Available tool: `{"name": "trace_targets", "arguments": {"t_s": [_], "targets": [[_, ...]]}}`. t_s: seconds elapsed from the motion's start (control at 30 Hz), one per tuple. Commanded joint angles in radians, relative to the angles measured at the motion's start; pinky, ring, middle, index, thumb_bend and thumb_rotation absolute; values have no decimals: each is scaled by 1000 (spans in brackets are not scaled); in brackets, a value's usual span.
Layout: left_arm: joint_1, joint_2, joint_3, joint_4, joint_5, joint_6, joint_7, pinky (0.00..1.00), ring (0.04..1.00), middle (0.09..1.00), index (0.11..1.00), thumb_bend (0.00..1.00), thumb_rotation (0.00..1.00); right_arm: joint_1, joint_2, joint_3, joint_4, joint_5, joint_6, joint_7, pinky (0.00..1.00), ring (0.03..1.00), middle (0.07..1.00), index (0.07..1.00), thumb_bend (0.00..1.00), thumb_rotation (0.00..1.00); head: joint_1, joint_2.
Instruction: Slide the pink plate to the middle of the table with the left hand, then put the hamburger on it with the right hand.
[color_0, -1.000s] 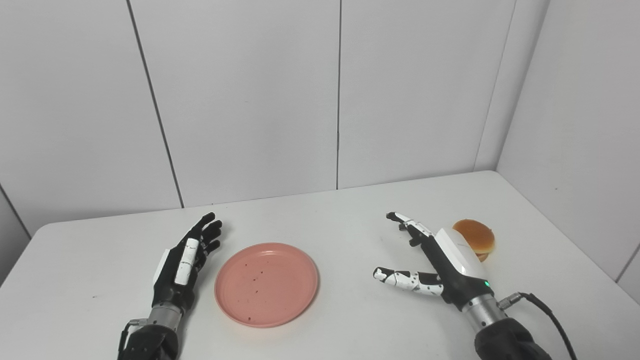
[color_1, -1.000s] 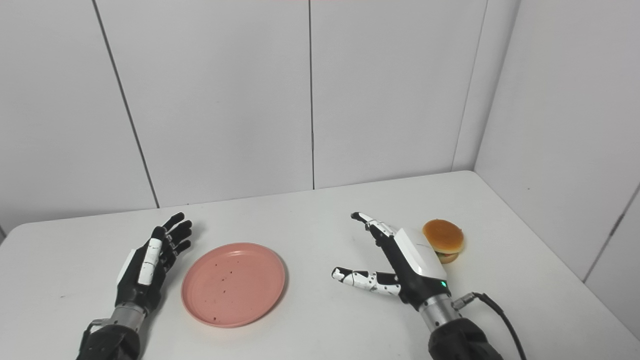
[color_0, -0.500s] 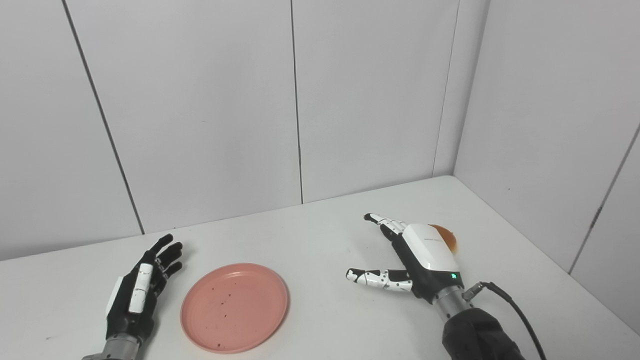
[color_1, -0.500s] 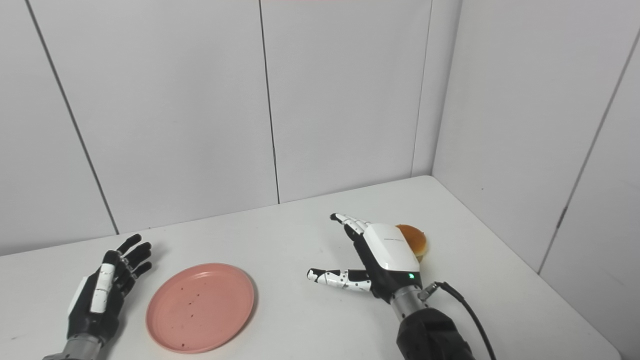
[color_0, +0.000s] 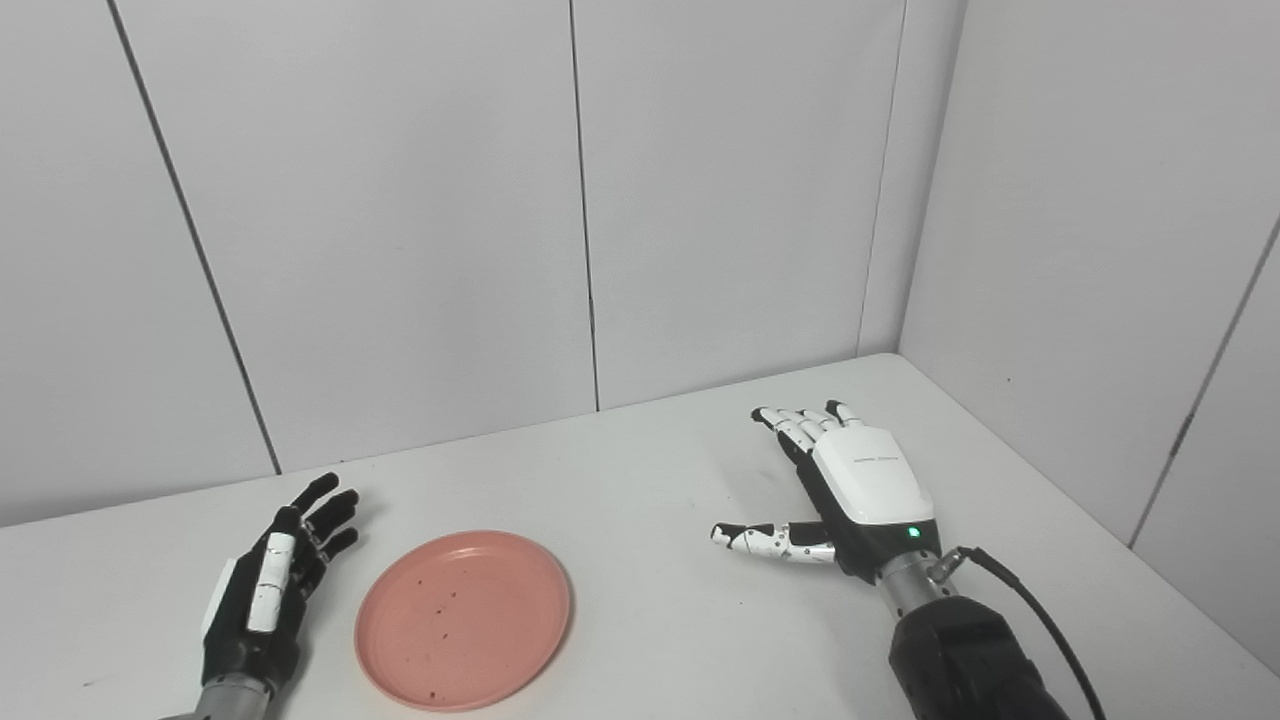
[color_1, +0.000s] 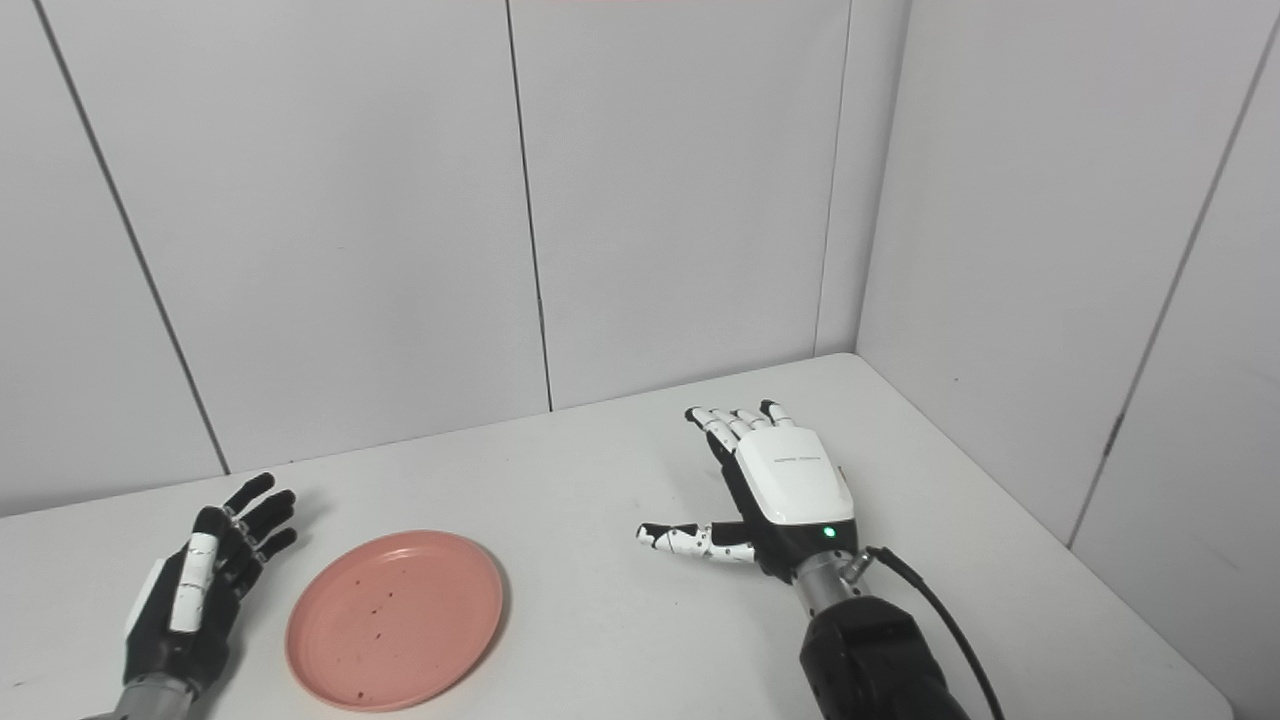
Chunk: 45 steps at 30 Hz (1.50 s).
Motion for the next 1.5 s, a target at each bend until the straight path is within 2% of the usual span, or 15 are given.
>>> {"name": "trace_targets", "arguments": {"t_s": [0.0, 0.13, 0.3, 0.67, 1.17, 1.47], "targets": [[72, 3, -1, 35, 1, -20, -10, 850, 873, 796, 802, 905, 812, -58, -33, -23, -11, -11, 40, -5, 958, 881, 867, 849, 825, 791, 4, 3], [75, -1, -4, 23, 4, -11, -3, 852, 873, 796, 803, 901, 814, -78, -61, -31, 13, -4, 50, 10, 985, 893, 880, 853, 835, 739, 18, 10], [68, -4, -11, 41, 14, -37, -4, 845, 869, 795, 803, 921, 824, -101, -95, -25, 60, -5, 60, 16, 983, 895, 881, 856, 839, 737, 26, 16], [69, -2, -16, 40, 16, -36, -7, 846, 851, 799, 807, 938, 817, -146, -130, -10, 197, 7, 78, 15, 954, 893, 890, 853, 856, 726, 32, 22], [81, -4, -31, 15, 35, -34, 2, 850, 858, 810, 812, 925, 832, -192, -161, 38, 422, 90, 37, -75, 773, 821, 843, 833, 847, 690, 41, 26], [92, -1, -40, -5, 47, -28, 11, 846, 861, 813, 813, 933, 835, -218, -172, 90, 508, 154, 29, -102, 755, 827, 845, 838, 844, 678, 47, 28]]}}
